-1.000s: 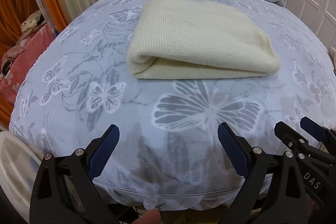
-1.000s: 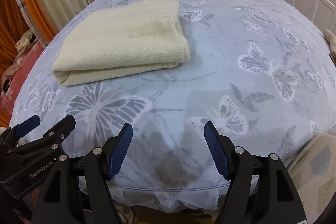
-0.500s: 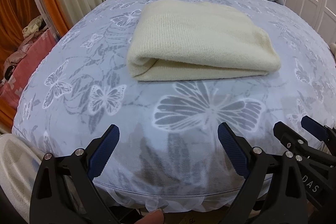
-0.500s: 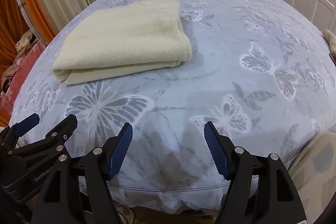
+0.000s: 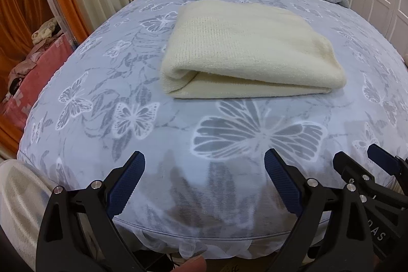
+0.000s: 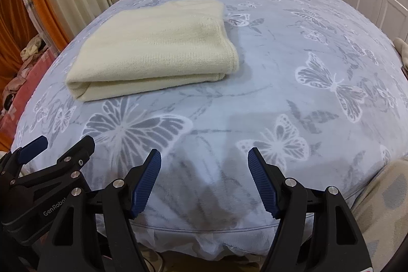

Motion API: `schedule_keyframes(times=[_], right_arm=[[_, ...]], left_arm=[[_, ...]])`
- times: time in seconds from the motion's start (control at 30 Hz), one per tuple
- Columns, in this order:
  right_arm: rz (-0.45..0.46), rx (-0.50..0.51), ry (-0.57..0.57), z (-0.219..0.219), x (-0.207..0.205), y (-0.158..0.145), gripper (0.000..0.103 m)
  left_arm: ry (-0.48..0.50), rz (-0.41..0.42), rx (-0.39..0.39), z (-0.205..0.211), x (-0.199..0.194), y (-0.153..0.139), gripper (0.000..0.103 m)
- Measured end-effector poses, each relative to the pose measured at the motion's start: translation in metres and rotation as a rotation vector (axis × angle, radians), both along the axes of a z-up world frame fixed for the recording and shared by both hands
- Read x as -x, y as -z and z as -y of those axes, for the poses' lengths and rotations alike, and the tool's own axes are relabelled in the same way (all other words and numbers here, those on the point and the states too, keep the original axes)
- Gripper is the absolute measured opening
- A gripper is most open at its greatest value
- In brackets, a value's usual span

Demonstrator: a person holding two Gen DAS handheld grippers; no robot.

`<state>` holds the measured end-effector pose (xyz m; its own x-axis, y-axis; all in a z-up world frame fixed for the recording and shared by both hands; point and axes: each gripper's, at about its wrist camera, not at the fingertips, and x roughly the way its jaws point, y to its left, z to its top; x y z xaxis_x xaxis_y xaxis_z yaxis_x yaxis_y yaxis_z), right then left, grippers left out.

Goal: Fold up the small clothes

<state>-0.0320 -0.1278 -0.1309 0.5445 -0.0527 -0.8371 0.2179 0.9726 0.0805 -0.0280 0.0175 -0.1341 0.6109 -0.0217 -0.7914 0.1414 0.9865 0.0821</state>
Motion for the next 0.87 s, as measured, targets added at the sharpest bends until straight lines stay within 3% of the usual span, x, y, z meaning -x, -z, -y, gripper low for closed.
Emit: schedule_keyframes(times=[0.5, 0.87], right_arm=[[0.001, 0.002, 0.035, -0.003, 0.001, 0.001, 0.069], [-0.003, 0.014, 0.029, -0.011, 0.001, -0.002, 0.069]], left_arm=[[-0.009, 0.067, -0.032, 0.003, 0.003, -0.003, 0.092], [-0.037, 0.03, -0.001, -0.002, -0.003, -0.001, 0.09]])
